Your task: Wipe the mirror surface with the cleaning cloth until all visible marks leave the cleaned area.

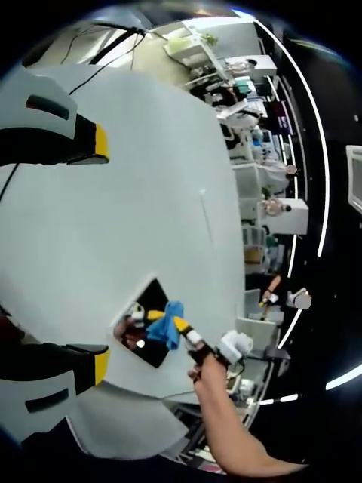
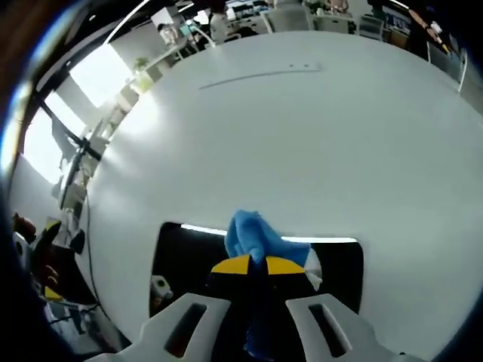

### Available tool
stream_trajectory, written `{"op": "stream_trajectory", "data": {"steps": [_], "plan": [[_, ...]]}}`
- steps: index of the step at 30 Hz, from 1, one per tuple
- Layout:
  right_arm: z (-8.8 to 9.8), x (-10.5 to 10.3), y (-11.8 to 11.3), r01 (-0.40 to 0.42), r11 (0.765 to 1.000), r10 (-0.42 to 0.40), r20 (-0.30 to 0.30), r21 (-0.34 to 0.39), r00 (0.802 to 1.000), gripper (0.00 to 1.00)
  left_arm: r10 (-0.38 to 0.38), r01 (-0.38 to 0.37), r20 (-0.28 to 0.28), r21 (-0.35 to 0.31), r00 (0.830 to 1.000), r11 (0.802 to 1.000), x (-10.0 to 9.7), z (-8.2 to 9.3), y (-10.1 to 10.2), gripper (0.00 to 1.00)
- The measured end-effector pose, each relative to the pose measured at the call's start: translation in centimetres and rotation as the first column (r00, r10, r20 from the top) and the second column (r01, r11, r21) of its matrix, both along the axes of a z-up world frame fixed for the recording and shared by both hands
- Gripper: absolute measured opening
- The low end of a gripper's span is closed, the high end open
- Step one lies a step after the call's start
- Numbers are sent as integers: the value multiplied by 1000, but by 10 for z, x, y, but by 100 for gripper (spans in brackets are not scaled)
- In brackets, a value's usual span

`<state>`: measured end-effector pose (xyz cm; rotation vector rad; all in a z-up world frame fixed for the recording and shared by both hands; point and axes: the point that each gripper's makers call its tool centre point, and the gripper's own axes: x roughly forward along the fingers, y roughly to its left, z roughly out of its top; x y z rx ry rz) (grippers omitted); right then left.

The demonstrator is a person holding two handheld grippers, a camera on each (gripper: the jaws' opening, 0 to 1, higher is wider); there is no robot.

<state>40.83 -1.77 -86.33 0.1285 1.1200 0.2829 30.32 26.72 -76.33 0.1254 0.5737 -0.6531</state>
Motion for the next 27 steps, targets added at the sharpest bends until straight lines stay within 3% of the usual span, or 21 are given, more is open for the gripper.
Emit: {"op": "stream_trajectory", "data": {"steps": [9,20,27], "plan": [[0,2,32,-43,999,43,-8,22,999,0,12,-12,-8,-4,1000,1000,-7,-3,-5,100],[0,3,78,-119,992,120,-15,34,993,0,40,-41,-20,-4,999,999,-18,-8,4,100],[0,5,95,-92,995,93,-28,47,995,0,42,-42,-34,-4,999,999,-21,-11,6,100]]}}
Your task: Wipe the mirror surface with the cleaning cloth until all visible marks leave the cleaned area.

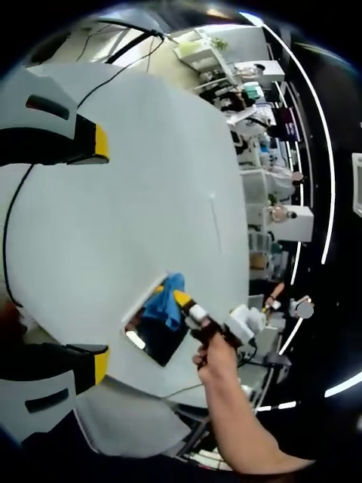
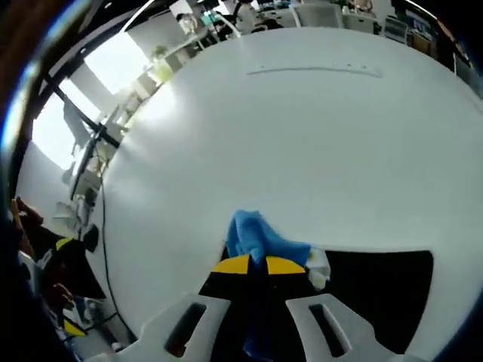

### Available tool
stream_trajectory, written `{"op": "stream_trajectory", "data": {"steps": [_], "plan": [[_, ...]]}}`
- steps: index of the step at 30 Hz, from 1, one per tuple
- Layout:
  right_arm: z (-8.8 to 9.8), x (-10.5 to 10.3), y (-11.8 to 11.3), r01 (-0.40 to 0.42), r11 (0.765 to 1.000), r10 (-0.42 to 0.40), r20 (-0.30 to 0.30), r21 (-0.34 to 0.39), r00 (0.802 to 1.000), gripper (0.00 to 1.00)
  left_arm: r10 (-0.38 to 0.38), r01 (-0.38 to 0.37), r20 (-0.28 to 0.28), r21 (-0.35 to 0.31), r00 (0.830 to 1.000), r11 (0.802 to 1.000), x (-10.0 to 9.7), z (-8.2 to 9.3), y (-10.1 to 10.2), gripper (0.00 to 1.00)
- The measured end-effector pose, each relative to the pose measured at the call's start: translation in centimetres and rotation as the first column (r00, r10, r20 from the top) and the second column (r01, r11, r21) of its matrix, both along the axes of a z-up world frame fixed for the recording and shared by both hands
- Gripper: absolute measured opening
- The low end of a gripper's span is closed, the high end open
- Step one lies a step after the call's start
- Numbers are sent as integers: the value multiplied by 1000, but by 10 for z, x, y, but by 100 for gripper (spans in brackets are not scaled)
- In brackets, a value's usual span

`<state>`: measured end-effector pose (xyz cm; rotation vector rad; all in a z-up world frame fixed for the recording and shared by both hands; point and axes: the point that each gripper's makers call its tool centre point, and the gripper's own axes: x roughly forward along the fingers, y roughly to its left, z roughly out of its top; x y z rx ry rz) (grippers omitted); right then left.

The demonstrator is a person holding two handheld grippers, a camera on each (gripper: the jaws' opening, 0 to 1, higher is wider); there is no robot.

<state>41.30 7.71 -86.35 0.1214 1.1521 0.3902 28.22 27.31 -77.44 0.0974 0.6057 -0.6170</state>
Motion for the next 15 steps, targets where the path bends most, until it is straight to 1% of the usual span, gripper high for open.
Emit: {"op": "stream_trajectory", "data": {"steps": [4,7,12,15], "plan": [[0,0,11,-12,1000,12,5,-1,1000,0,-21,21,-3,1,1000,1000,2,-1,-5,100],[-2,2,17,-24,1000,24,12,-7,1000,0,-25,25,4,-1,1000,1000,5,3,-7,100],[-5,5,15,-26,1000,26,9,-4,1000,0,-24,24,6,0,1000,1000,6,4,-5,100],[-4,3,15,-41,999,41,18,-9,999,0,-22,22,2,1,1000,1000,6,1,-3,100]]}}
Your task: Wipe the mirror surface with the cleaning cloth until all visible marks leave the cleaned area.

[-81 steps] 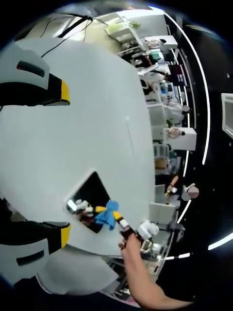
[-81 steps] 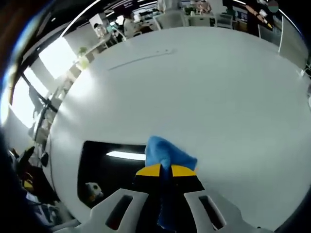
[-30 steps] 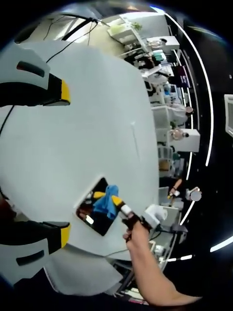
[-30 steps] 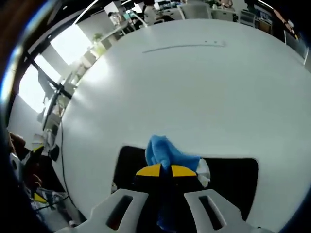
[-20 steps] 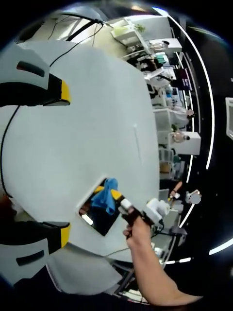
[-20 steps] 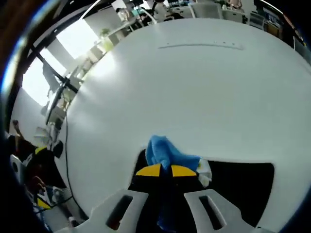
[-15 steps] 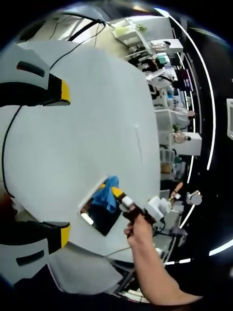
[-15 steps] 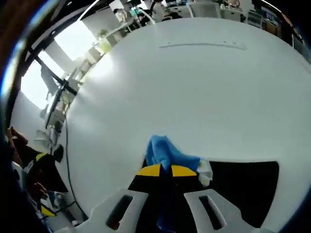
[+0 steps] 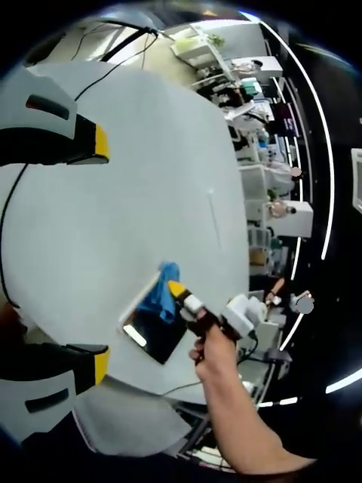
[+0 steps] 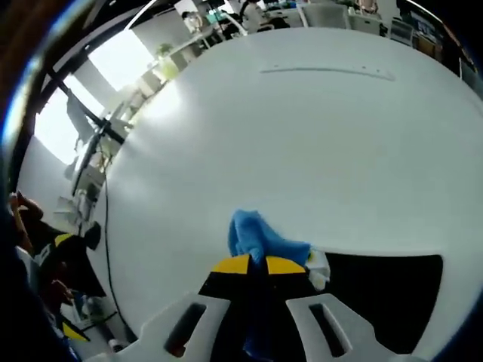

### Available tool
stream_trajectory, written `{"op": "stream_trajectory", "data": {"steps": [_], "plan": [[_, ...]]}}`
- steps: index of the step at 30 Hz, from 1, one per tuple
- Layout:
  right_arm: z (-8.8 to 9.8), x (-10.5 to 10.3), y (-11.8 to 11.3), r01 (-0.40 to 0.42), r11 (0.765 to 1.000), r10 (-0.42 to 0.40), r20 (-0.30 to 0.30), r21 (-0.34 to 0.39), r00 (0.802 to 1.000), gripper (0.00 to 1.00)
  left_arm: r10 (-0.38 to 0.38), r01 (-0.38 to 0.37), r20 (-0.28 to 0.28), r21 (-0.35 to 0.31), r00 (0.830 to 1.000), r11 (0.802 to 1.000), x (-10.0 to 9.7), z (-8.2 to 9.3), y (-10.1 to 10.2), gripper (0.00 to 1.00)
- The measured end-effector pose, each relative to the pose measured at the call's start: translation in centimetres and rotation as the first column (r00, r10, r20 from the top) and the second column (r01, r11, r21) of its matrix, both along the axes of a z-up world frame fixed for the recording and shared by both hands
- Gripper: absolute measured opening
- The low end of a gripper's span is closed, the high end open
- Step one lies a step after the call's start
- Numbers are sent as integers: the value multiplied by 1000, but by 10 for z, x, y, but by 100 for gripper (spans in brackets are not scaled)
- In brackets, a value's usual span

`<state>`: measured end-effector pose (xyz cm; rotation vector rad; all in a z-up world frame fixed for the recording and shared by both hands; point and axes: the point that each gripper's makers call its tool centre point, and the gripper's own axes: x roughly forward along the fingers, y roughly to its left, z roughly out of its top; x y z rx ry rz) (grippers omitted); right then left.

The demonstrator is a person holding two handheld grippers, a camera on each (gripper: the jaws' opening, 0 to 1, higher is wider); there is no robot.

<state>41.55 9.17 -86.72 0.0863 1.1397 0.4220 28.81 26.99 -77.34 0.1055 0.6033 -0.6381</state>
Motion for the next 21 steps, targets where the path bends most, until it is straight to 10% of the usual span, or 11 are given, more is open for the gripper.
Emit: {"op": "stream_trajectory", "data": {"steps": [21], "plan": [[2,-27,-3,-38,999,38,3,-3,999,0,6,-6,0,-19,1000,1000,-2,1,-4,99]]}}
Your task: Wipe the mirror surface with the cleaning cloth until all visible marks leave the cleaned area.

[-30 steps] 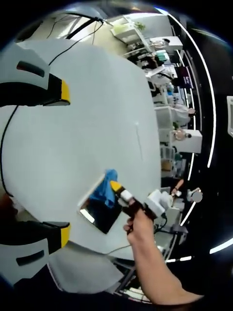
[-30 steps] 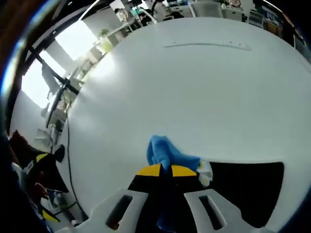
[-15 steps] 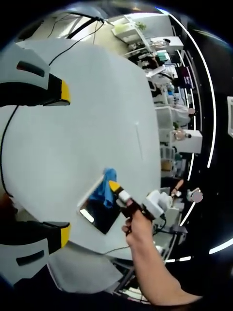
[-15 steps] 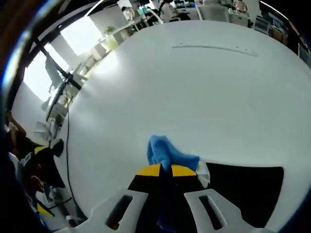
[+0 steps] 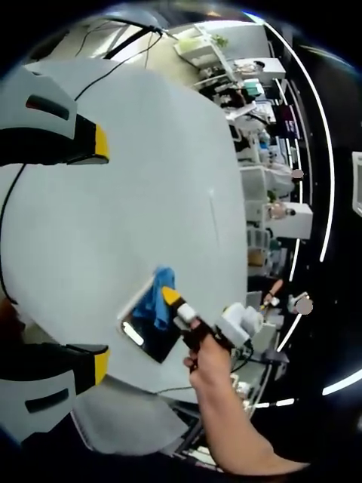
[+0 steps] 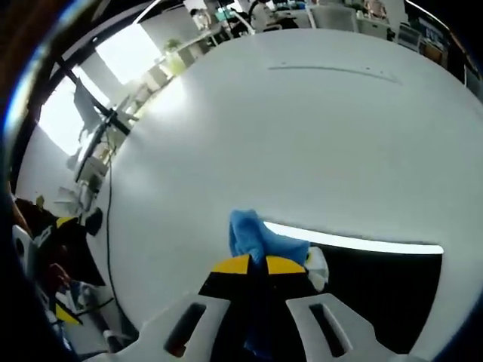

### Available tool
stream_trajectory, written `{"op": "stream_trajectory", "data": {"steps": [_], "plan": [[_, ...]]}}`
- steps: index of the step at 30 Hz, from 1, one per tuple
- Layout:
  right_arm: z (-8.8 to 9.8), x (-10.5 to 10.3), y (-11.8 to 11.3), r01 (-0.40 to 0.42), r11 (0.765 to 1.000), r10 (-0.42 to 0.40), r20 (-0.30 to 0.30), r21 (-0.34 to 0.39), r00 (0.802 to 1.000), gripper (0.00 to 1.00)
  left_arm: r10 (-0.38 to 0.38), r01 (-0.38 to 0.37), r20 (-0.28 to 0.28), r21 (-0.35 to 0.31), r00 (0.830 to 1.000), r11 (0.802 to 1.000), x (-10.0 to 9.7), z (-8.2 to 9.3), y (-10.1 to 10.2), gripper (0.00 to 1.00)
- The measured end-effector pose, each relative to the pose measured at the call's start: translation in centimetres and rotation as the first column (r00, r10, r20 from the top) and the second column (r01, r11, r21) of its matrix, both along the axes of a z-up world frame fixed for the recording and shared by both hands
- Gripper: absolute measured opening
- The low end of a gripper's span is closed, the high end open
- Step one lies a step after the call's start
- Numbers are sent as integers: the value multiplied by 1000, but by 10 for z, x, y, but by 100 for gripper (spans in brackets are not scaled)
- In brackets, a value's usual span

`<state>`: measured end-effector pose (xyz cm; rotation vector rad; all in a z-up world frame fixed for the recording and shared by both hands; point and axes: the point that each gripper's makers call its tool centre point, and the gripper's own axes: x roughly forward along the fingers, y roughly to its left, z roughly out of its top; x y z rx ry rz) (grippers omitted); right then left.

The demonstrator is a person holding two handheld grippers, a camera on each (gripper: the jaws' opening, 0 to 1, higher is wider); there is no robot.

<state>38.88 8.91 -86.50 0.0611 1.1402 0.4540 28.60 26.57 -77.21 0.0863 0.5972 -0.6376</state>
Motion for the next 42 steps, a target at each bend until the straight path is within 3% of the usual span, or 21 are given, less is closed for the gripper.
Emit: {"op": "stream_trajectory", "data": {"steps": [20,35,42], "plan": [[2,-34,2,-41,999,42,-34,8,999,0,-2,2,4,0,1000,1000,-3,3,0,99],[1,-31,0,-53,998,54,-23,24,998,0,-6,6,5,8,1000,1000,-1,4,0,99],[0,-29,-18,-56,998,56,-20,5,998,0,1,-1,6,7,1000,1000,0,4,-2,99]]}}
